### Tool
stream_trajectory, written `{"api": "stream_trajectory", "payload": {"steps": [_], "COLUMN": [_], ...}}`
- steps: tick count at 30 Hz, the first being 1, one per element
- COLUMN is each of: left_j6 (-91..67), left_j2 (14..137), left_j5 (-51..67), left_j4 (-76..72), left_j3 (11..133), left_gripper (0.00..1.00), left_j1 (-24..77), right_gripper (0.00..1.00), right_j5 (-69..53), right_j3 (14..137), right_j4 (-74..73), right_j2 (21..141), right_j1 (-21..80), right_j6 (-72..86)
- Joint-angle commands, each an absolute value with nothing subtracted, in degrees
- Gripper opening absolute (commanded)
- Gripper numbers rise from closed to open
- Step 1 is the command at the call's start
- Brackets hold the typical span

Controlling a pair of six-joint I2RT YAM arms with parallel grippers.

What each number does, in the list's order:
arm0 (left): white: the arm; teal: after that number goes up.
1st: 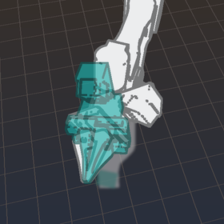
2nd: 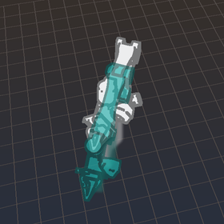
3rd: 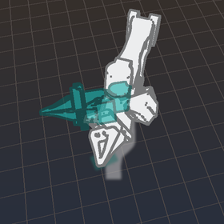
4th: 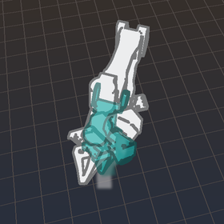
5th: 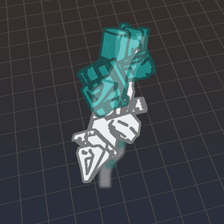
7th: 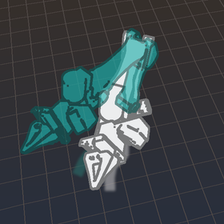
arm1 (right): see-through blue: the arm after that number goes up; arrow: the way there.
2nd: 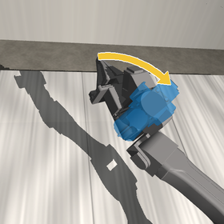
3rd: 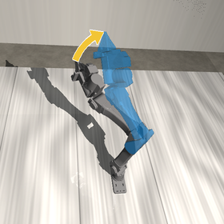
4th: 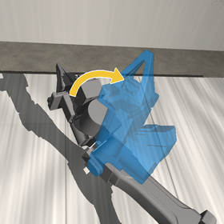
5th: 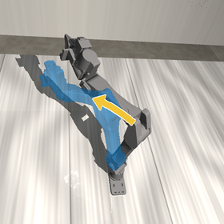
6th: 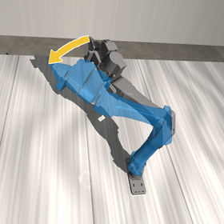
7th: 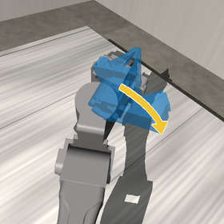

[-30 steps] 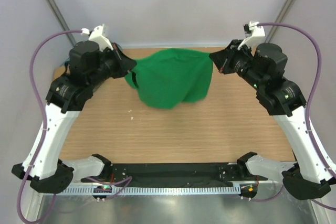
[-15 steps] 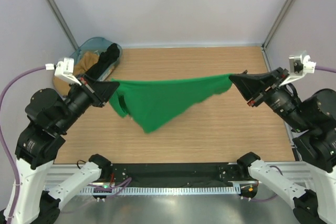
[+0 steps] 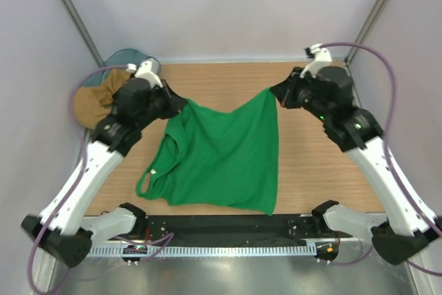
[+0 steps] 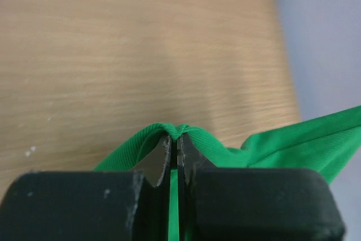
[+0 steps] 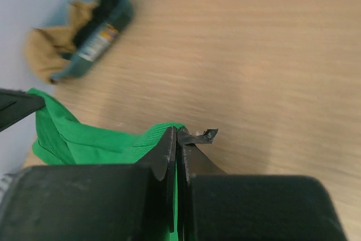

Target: Fold and stack the tank tops

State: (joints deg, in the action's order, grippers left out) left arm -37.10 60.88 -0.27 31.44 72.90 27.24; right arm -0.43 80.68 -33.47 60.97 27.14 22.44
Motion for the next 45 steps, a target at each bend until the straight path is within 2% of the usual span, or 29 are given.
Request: {"api": "stream_trajectory", "payload": {"steps": [1,4,8,15,17,18,19,20,21,22,24,26,34,40,45], "left_j6": [-38.0,-38.3,-38.6,-37.4,-37.4,-37.3,-37.4,-36.9,-36.9,-35.3,-34.0,-32.8,-32.5,-33.1,-34.0], "left_j2": [67.9,79.0,98.8,118.3,121.4,123.1,125.2,126.2,126.0,125.2,122.8,118.4,109.5,112.1,113.6], "left_j5": [-0.2,-1.1,1.7,4.9,5.2,5.6,6.8,7.1,7.0,5.2,3.3,1.1,-2.5,-0.2,1.2], "left_j4": [22.3,16.9,14.9,18.4,20.1,20.8,22.3,23.1,24.2,25.7,26.3,26.8,28.8,30.2,30.8], "left_j3": [66.0,64.9,75.5,96.4,102.8,104.7,108.1,110.0,110.0,110.0,107.9,103.2,88.5,87.7,87.1], "left_gripper": [0.0,0.0,0.0,0.01,0.06,0.13,0.46,0.72,0.72,0.9,0.94,0.94,0.74,0.61,0.59], "left_j1": [24.4,22.6,20.7,19.7,18.5,18.0,17.5,16.5,16.3,16.3,16.4,16.7,20.5,20.6,20.5], "right_gripper": [0.01,0.01,0.01,0.01,0.01,0.01,0.07,0.21,0.41,0.69,0.74,0.72,0.52,0.52,0.57], "right_j5": [3.2,0.7,-1.9,2.2,2.4,1.7,1.4,0.8,0.7,0.8,1.1,1.0,0.7,-0.4,2.2], "right_j3": [74.4,70.3,70.7,82.2,88.0,92.0,94.0,98.1,99.7,101.1,101.7,96.8,71.3,56.0,47.8], "right_j4": [-28.0,-22.4,-13.2,-11.4,-11.3,-11.4,-11.5,-12.9,-13.7,-14.7,-16.3,-13.7,-10.1,-13.1,-17.7], "right_j2": [68.1,74.4,88.1,103.6,107.0,110.8,112.5,116.1,117.4,118.5,119.0,116.2,99.3,86.6,79.4], "right_j1": [24.4,19.0,15.1,12.6,10.9,10.5,9.7,9.4,9.2,9.1,9.1,9.1,9.2,10.5,11.8], "right_j6": [25.7,28.6,31.1,32.0,33.0,33.5,34.5,35.0,35.0,34.8,34.8,35.4,35.2,34.0,33.1]}}
